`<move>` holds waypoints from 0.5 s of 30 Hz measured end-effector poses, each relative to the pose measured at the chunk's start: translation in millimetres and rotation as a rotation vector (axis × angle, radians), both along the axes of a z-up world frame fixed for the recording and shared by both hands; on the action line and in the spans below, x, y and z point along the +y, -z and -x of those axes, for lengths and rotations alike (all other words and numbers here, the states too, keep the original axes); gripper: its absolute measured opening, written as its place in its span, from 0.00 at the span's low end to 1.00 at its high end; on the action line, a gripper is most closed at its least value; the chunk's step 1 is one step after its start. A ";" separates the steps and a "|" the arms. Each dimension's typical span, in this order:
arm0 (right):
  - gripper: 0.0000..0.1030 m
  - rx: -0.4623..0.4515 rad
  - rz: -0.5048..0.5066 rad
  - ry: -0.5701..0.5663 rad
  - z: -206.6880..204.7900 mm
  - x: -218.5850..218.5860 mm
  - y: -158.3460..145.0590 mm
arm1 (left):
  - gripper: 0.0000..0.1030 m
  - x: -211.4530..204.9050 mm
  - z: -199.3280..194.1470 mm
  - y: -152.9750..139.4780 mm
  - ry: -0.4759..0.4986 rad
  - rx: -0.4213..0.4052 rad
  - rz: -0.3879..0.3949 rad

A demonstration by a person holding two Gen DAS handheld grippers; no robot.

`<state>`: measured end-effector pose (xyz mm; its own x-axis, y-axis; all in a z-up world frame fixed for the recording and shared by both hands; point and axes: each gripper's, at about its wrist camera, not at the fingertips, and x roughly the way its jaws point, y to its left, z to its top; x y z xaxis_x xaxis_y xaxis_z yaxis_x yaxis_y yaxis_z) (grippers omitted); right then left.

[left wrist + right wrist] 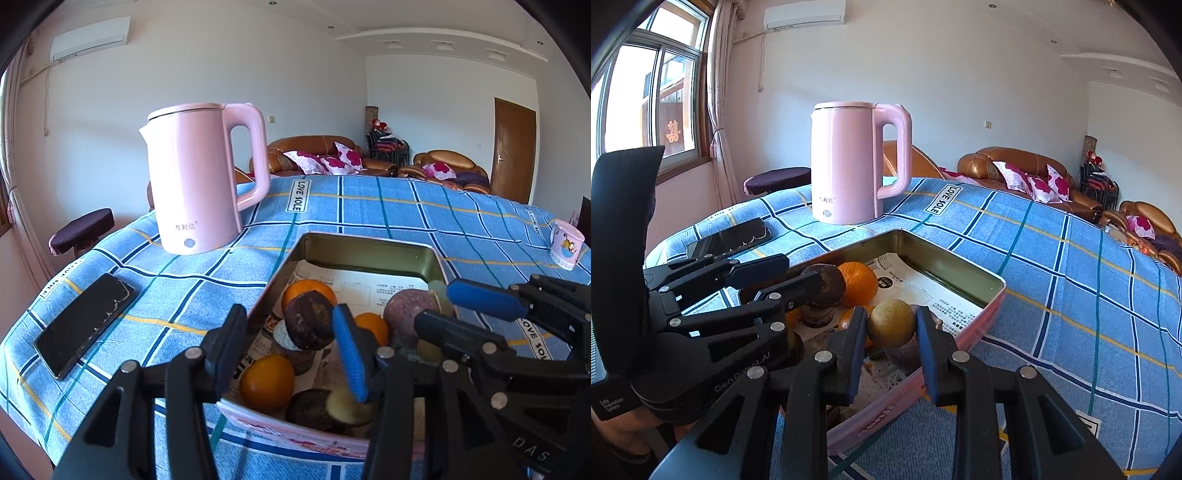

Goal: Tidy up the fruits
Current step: 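Open both grippers to drop the small tan fruits into the tin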

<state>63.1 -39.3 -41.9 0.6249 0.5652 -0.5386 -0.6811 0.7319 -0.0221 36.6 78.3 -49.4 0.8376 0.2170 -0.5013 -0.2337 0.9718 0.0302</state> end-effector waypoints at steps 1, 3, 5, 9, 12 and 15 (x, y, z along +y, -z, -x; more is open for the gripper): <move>0.37 -0.004 0.001 0.006 0.4 -0.3 -0.1 | 0.54 1.2 0.8 -0.6 0.003 -0.002 0.004; 0.40 -0.004 -0.008 0.009 1.2 -2.6 -0.8 | 0.60 1.4 3.0 -1.9 0.004 -0.010 0.004; 0.42 -0.007 -0.016 0.019 1.9 -5.4 -1.8 | 0.63 -0.1 6.3 -3.3 0.005 -0.021 -0.005; 0.42 -0.025 -0.029 0.042 6.4 -11.9 -5.5 | 0.65 -0.4 11.5 -7.6 0.006 -0.042 -0.001; 0.42 -0.036 -0.047 0.069 9.8 -20.3 -8.6 | 0.66 1.0 16.8 -12.8 0.000 -0.065 0.008; 0.43 -0.041 -0.066 0.093 12.1 -29.6 -13.8 | 0.69 0.6 22.2 -19.2 -0.002 -0.089 0.008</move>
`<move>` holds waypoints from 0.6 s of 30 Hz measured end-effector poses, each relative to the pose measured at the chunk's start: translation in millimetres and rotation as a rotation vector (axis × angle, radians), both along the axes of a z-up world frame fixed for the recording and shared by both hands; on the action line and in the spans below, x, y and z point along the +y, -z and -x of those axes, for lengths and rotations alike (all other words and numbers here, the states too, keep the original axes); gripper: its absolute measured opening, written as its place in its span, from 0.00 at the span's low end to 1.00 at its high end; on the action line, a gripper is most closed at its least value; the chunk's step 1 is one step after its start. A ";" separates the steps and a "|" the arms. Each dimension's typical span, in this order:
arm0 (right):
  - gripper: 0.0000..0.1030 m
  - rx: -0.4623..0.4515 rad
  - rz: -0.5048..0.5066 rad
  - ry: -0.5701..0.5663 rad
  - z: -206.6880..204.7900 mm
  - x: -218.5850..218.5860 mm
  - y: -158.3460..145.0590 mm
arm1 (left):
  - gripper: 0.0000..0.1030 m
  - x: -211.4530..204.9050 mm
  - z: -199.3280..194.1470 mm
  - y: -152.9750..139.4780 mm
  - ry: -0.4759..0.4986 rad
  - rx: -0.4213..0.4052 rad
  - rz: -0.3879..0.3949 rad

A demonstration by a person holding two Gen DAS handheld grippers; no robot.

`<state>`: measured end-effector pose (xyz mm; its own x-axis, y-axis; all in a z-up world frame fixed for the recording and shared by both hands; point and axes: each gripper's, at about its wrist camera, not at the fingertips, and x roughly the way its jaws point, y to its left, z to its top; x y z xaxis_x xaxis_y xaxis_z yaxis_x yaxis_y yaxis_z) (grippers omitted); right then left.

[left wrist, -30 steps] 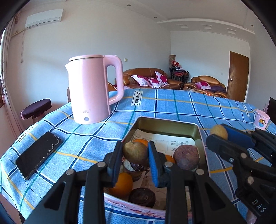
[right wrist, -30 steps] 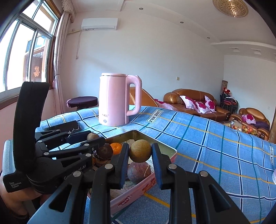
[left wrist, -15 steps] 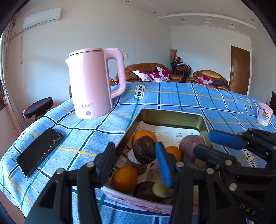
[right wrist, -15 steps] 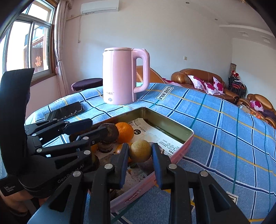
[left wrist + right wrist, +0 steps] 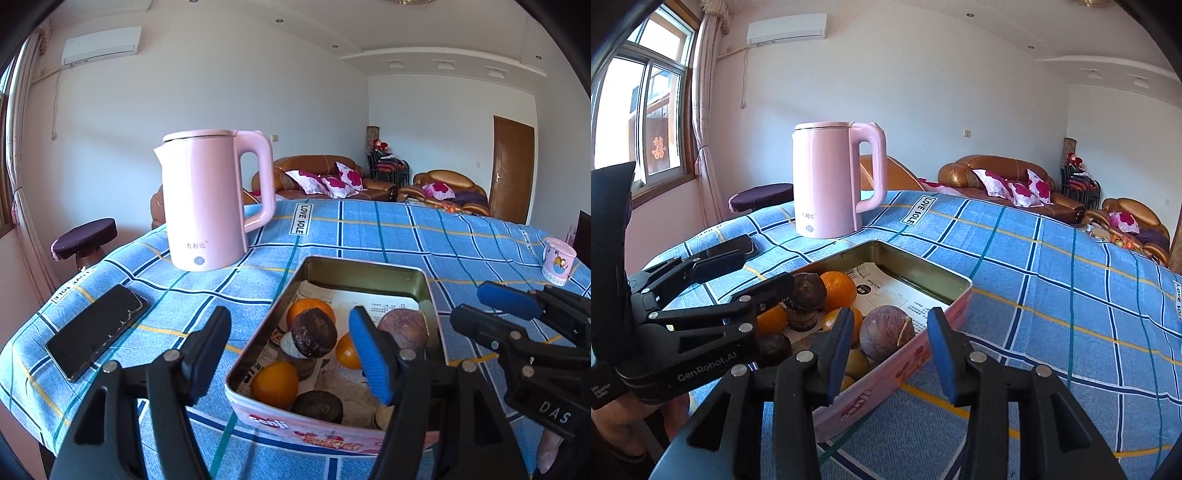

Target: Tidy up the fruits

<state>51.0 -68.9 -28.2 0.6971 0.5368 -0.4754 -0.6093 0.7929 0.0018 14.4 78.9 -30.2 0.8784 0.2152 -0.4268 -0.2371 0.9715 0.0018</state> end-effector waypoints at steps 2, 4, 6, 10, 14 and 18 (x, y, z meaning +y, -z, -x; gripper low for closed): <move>0.44 -0.009 -0.008 0.015 2.4 -5.3 -3.8 | 0.71 -1.4 3.4 -4.0 0.001 -0.017 -0.001; 0.46 -0.018 -0.019 0.022 5.2 -9.9 -8.3 | 0.72 -3.4 5.7 -6.9 0.005 -0.027 -0.005; 0.48 -0.031 -0.024 0.030 8.6 -12.6 -12.1 | 0.72 -4.8 7.0 -8.8 0.009 -0.031 -0.006; 0.49 -0.057 -0.023 0.039 16.0 -14.3 -17.7 | 0.75 -7.7 8.7 -11.1 0.013 -0.033 -0.011; 0.50 -0.075 -0.025 0.041 21.8 -16.3 -22.4 | 0.77 -9.7 10.6 -13.3 0.015 -0.040 -0.017; 0.50 -0.080 -0.035 0.045 23.3 -21.4 -25.4 | 0.77 -11.4 11.3 -14.6 0.015 -0.040 -0.021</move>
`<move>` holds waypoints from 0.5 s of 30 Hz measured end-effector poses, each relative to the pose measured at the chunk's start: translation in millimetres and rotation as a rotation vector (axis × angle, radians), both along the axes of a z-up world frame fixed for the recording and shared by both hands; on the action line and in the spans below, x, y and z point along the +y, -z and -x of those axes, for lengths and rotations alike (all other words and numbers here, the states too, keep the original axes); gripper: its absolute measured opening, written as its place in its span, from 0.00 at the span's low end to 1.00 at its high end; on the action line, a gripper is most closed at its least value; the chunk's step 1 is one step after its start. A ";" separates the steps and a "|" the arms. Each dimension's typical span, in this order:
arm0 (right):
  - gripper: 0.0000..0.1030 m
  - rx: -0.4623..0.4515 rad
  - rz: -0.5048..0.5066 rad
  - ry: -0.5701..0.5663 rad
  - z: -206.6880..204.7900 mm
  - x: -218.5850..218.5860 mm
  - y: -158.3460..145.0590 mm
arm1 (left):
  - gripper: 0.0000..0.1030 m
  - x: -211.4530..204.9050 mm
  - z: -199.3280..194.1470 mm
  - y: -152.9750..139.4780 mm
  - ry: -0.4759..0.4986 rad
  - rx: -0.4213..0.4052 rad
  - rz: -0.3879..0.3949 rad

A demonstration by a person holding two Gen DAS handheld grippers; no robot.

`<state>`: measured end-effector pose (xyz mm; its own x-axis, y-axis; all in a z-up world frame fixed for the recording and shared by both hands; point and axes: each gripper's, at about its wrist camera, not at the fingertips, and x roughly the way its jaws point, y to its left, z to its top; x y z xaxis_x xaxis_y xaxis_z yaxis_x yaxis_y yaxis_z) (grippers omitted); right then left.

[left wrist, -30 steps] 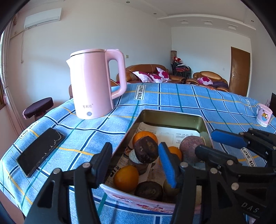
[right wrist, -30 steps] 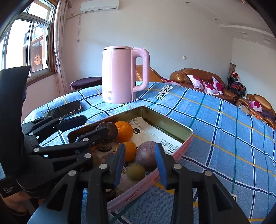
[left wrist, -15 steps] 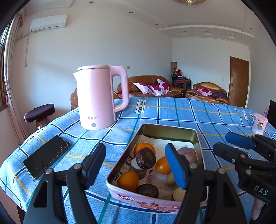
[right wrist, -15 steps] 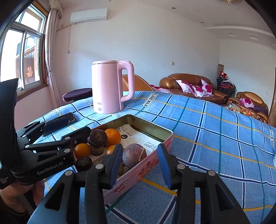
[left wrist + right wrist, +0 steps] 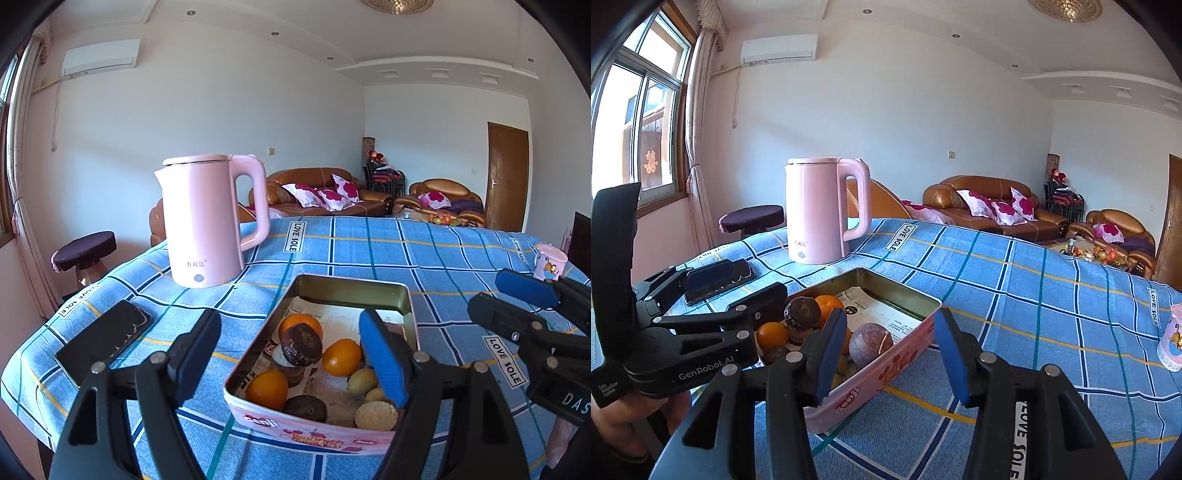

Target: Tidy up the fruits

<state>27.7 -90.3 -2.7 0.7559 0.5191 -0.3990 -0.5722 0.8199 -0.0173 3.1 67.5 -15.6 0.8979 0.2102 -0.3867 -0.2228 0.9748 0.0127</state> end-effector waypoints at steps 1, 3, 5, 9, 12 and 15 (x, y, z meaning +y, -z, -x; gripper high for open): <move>0.51 0.000 -0.002 0.001 -0.1 -1.0 -0.5 | 0.77 -0.3 0.3 -0.2 0.000 0.000 -0.001; 0.51 -0.001 -0.004 0.004 0.4 -2.8 -0.9 | 0.77 -1.1 0.8 -0.2 0.001 0.001 -0.003; 0.52 -0.002 -0.006 0.007 0.7 -4.2 -1.7 | 0.77 -1.6 1.0 -0.1 0.001 0.002 -0.004; 0.56 -0.008 -0.008 0.011 2.9 -7.1 -2.7 | 0.77 -3.2 1.0 -0.5 0.005 0.002 -0.007; 0.56 -0.005 -0.009 0.009 3.2 -8.2 -2.8 | 0.77 -4.5 1.3 -0.9 0.005 0.002 -0.012; 0.56 -0.003 -0.010 0.008 2.9 -9.2 -2.1 | 0.78 -4.9 1.4 -0.5 0.007 0.003 -0.010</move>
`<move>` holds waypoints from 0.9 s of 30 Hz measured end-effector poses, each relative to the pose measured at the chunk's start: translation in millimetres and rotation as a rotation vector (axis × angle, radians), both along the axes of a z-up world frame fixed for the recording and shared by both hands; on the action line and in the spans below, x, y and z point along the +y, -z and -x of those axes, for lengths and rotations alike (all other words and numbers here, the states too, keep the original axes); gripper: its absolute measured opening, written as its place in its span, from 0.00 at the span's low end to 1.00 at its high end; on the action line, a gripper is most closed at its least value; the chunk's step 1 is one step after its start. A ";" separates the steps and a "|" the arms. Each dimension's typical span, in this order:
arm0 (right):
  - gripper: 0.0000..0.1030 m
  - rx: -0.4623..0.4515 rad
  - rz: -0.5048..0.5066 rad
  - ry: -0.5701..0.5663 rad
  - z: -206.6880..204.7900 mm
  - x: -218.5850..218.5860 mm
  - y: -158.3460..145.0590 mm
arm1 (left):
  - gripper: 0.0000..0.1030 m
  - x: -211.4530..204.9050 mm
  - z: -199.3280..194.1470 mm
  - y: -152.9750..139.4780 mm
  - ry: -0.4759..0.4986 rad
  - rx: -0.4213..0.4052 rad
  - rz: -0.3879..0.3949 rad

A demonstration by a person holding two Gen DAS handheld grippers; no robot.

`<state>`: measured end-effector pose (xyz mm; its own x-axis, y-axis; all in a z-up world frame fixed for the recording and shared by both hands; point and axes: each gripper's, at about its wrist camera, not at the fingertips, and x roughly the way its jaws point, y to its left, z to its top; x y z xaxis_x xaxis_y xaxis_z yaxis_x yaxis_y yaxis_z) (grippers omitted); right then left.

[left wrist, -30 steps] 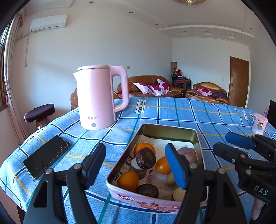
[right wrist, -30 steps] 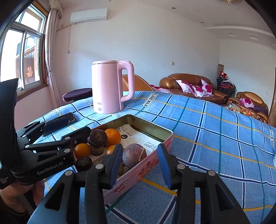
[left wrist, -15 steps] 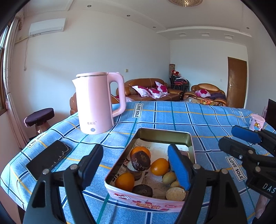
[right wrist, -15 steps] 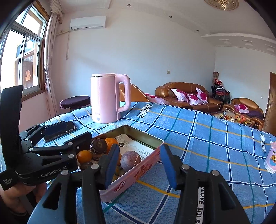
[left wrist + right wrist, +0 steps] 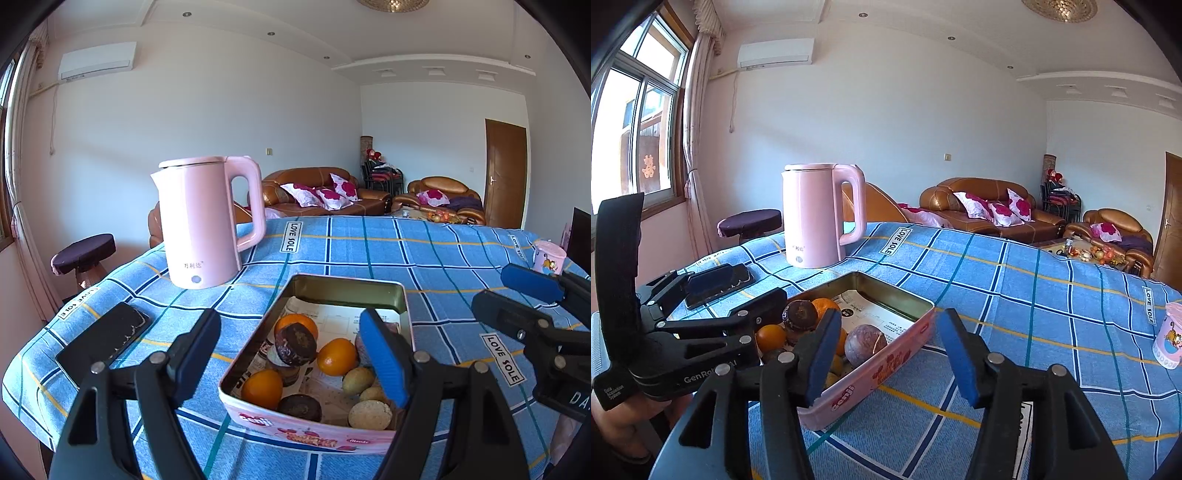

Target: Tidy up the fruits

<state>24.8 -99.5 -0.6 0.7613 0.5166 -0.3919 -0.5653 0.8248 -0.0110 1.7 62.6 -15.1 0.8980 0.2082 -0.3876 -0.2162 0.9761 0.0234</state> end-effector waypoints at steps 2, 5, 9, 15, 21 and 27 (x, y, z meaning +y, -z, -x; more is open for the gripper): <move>0.56 0.001 -0.001 0.000 -0.1 -0.4 0.5 | 0.80 -0.3 -0.5 0.3 -0.002 0.001 -0.004; 0.57 0.003 -0.002 0.002 0.8 -1.3 1.2 | 0.86 -1.0 0.3 0.2 -0.004 -0.001 -0.006; 0.57 0.005 -0.007 0.007 0.2 -3.3 1.4 | 0.90 -2.4 1.2 -0.5 0.001 -0.003 -0.007; 0.57 0.001 -0.012 0.014 1.6 -6.8 0.3 | 0.99 -6.2 2.3 -2.5 -0.003 -0.011 -0.019; 0.57 -0.005 -0.023 0.031 1.8 -14.0 -2.7 | 1.00 -6.2 5.5 -7.5 0.005 -0.025 -0.012; 0.57 -0.010 -0.029 0.044 2.4 -19.3 -4.5 | 1.00 -7.2 8.0 -11.9 0.013 -0.037 0.010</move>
<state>22.5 -118.8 3.9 0.7874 0.4931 -0.3698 -0.5281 0.8491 0.0078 -6.4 55.3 -3.1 0.9145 0.1923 -0.3561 -0.2035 0.9790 0.0060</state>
